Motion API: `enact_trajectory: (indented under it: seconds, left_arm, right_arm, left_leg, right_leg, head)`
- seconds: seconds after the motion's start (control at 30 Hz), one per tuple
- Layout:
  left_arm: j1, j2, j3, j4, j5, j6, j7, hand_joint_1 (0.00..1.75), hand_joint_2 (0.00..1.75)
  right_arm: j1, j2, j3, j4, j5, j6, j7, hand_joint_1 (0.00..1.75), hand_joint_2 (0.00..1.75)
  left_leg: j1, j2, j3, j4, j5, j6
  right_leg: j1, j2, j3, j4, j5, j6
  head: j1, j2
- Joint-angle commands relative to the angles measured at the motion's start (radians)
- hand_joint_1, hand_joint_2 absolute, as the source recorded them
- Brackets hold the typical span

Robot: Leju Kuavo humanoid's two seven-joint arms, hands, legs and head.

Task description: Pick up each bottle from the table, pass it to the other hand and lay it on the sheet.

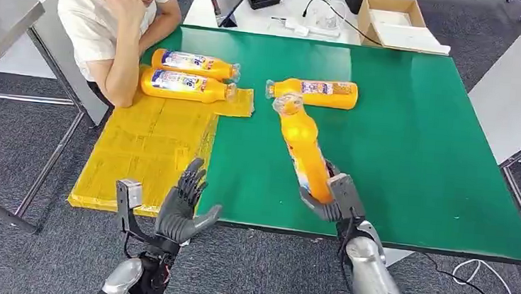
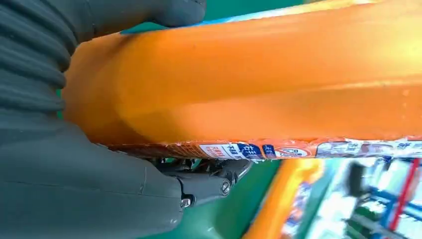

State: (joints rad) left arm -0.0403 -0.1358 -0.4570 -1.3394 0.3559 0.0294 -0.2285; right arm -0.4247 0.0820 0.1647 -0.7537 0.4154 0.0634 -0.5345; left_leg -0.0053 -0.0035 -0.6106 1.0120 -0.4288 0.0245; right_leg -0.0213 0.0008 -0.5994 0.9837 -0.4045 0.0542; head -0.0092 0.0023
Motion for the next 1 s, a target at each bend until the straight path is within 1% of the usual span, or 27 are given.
enact_trajectory:
  seconds: [0.03, 0.1, 0.13, 0.17, 0.23, 0.27, 0.3, 0.33, 0.4, 0.47, 0.53, 0.6, 0.63, 0.67, 0.7, 0.77, 0.83, 0.87, 0.9, 0.93, 1.0]
  left_arm:
    - [-0.055, 0.003, -0.041, 0.097, 0.002, 0.014, 0.015, 0.0, 1.75]
    - [-0.063, 0.0, -0.046, 0.104, 0.002, 0.021, 0.019, 0.0, 1.75]
    - [-0.069, -0.001, -0.05, 0.113, 0.002, 0.023, 0.019, 0.0, 1.75]
    - [-0.069, -0.001, -0.05, 0.113, 0.002, 0.023, 0.019, 0.0, 1.75]
    - [-0.075, -0.002, -0.056, 0.118, -0.006, 0.037, 0.01, 0.0, 1.75]
    - [-0.081, -0.007, -0.062, 0.122, -0.006, 0.036, 0.01, 0.0, 1.75]
    - [-0.09, -0.009, -0.074, 0.129, -0.008, 0.034, 0.009, 0.0, 1.75]
    - [-0.096, -0.01, -0.085, 0.13, -0.014, 0.031, 0.006, 0.0, 1.75]
    - [-0.105, -0.013, -0.097, 0.126, -0.024, 0.034, -0.004, 0.0, 1.75]
    - [-0.109, -0.016, -0.103, 0.103, -0.025, 0.037, -0.009, 0.0, 1.75]
    - [-0.108, -0.015, -0.105, 0.088, -0.026, 0.036, -0.007, 0.0, 1.75]
    - [-0.106, -0.021, -0.092, 0.081, -0.007, 0.039, -0.006, 0.0, 1.75]
    - [-0.106, -0.024, -0.085, 0.08, 0.003, 0.038, -0.009, 0.0, 1.75]
    - [-0.096, -0.037, -0.057, 0.074, 0.125, -0.048, 0.025, 0.0, 1.75]
    - [-0.094, -0.028, -0.058, 0.061, 0.143, -0.062, 0.028, 0.0, 1.75]
    - [-0.094, -0.025, -0.057, 0.06, 0.143, -0.062, 0.029, 0.0, 1.75]
    - [-0.094, -0.025, -0.057, 0.06, 0.143, -0.062, 0.029, 0.0, 1.75]
    - [-0.094, -0.025, -0.057, 0.059, 0.143, -0.062, 0.029, 0.0, 1.75]
    - [-0.094, -0.025, -0.057, 0.059, 0.143, -0.062, 0.029, 0.0, 1.75]
    - [-0.092, -0.024, -0.062, 0.048, 0.133, -0.06, 0.002, 0.0, 1.75]
    - [-0.097, -0.025, -0.066, 0.038, 0.152, -0.067, 0.004, 0.0, 1.75]
  right_arm:
    - [0.033, 0.028, 0.171, -0.124, -0.025, 0.01, 0.007, 1.75, 1.75]
    - [0.044, 0.041, 0.192, -0.135, -0.031, 0.017, 0.005, 1.75, 1.75]
    - [0.049, 0.039, 0.199, -0.144, -0.035, 0.013, 0.009, 1.75, 1.75]
    - [0.049, 0.039, 0.199, -0.144, -0.035, 0.013, 0.009, 1.75, 1.75]
    - [0.052, 0.033, 0.219, -0.154, -0.048, 0.02, 0.011, 1.75, 1.75]
    - [0.057, 0.04, 0.233, -0.157, -0.047, 0.02, 0.011, 1.75, 1.75]
    - [0.06, 0.043, 0.259, -0.159, -0.045, 0.022, 0.01, 1.75, 1.75]
    - [0.061, 0.048, 0.277, -0.156, -0.048, 0.027, 0.013, 1.75, 1.75]
    - [0.062, 0.054, 0.307, -0.143, -0.061, 0.053, 0.015, 1.75, 1.75]
    - [0.05, 0.043, 0.356, -0.111, -0.033, 0.029, 0.022, 1.75, 1.75]
    - [0.047, 0.043, 0.369, -0.099, -0.031, 0.027, 0.017, 1.75, 1.75]
    - [0.044, 0.047, 0.384, -0.089, -0.053, 0.066, -0.001, 1.75, 1.75]
    - [0.042, 0.046, 0.389, -0.088, -0.052, 0.069, -0.002, 1.75, 1.75]
    - [0.033, 0.043, 0.41, -0.079, -0.047, 0.08, 0.0, 1.75, 1.75]
    - [0.024, 0.045, 0.422, -0.066, -0.045, 0.082, 0.002, 1.75, 1.75]
    - [0.023, 0.047, 0.423, -0.065, -0.045, 0.082, 0.002, 1.75, 1.75]
    - [0.023, 0.047, 0.423, -0.065, -0.045, 0.082, 0.002, 1.75, 1.75]
    - [0.023, 0.045, 0.422, -0.063, -0.045, 0.082, 0.002, 1.75, 1.75]
    - [0.023, 0.045, 0.422, -0.063, -0.045, 0.082, 0.002, 1.75, 1.75]
    - [0.016, 0.045, 0.433, -0.051, -0.044, 0.081, 0.002, 1.75, 1.75]
    - [0.01, 0.044, 0.45, -0.038, -0.049, 0.093, -0.003, 1.75, 1.75]
  left_leg:
    - [0.002, 0.0, 0.003, 0.0, -0.001, -0.002]
    - [0.001, 0.0, 0.002, 0.0, -0.001, -0.002]
    - [0.001, 0.0, 0.001, 0.0, 0.0, -0.001]
    - [0.002, -0.001, 0.003, 0.0, -0.001, -0.002]
    - [0.001, 0.0, 0.001, 0.0, -0.001, -0.001]
    - [0.003, 0.001, 0.005, 0.0, -0.003, -0.003]
    - [0.001, 0.0, 0.002, 0.0, -0.001, -0.002]
    - [0.002, 0.0, 0.004, 0.0, -0.002, -0.002]
    - [0.001, -0.001, 0.002, 0.0, -0.001, -0.002]
    - [0.002, 0.0, 0.003, 0.0, -0.002, -0.002]
    - [0.001, 0.0, 0.002, 0.0, -0.001, -0.002]
    - [0.002, -0.001, 0.002, 0.0, -0.001, -0.002]
    - [0.001, 0.0, 0.001, 0.0, -0.001, -0.001]
    - [0.002, 0.001, 0.003, 0.0, -0.002, -0.002]
    - [0.002, 0.001, 0.002, 0.0, -0.002, -0.002]
    - [0.001, 0.001, 0.0, 0.0, -0.001, -0.001]
    - [0.002, 0.002, 0.004, 0.0, -0.002, -0.002]
    - [0.001, 0.001, 0.001, 0.0, -0.001, -0.002]
    - [0.002, 0.001, 0.003, 0.0, -0.002, -0.002]
    - [0.002, 0.0, 0.001, 0.0, -0.001, -0.002]
    - [0.001, 0.001, 0.0, 0.0, -0.001, -0.001]
  right_leg:
    - [0.002, 0.0, 0.003, -0.001, -0.001, -0.003]
    - [0.001, 0.0, 0.001, 0.0, -0.001, -0.002]
    - [0.001, -0.001, 0.0, 0.0, -0.001, -0.002]
    - [0.002, -0.001, 0.003, 0.0, -0.002, -0.003]
    - [0.001, 0.0, 0.001, -0.001, -0.001, -0.002]
    - [0.003, 0.001, 0.005, -0.001, -0.002, -0.004]
    - [0.001, 0.0, 0.002, -0.001, -0.001, -0.002]
    - [0.002, -0.001, 0.004, -0.001, -0.002, -0.003]
    - [0.002, -0.001, 0.002, 0.0, -0.002, -0.003]
    - [0.002, 0.0, 0.003, -0.001, -0.002, -0.003]
    - [0.002, -0.001, 0.002, -0.001, -0.001, -0.002]
    - [0.002, -0.001, 0.003, -0.001, -0.002, -0.003]
    - [0.001, 0.0, 0.001, -0.001, -0.001, -0.002]
    - [0.002, 0.0, 0.003, 0.0, -0.002, -0.003]
    - [0.002, 0.001, 0.002, 0.0, -0.001, -0.003]
    - [0.001, 0.001, 0.0, 0.0, 0.0, -0.002]
    - [0.003, 0.001, 0.004, -0.001, -0.002, -0.004]
    - [0.001, 0.001, 0.001, 0.0, -0.001, -0.003]
    - [0.002, 0.001, 0.003, -0.001, -0.002, -0.004]
    - [0.002, 0.0, 0.001, 0.0, -0.001, -0.003]
    - [0.001, 0.0, 0.0, -0.001, -0.001, -0.002]
  head:
    - [0.0, 0.0]
    - [0.0, 0.0]
    - [0.0, 0.0]
    - [0.0, 0.0]
    - [0.0, 0.0]
    - [0.0, 0.0]
    - [0.0, 0.0]
    - [0.0, 0.0]
    - [0.0, 0.0]
    - [0.0, 0.0]
    - [0.0, 0.0]
    - [0.0, 0.0]
    - [0.0, 0.0]
    - [0.0, 0.0]
    - [0.0, 0.0]
    - [0.0, 0.0]
    - [0.0, 0.0]
    - [0.0, 0.0]
    - [0.0, 0.0]
    - [0.0, 0.0]
    - [0.0, 0.0]
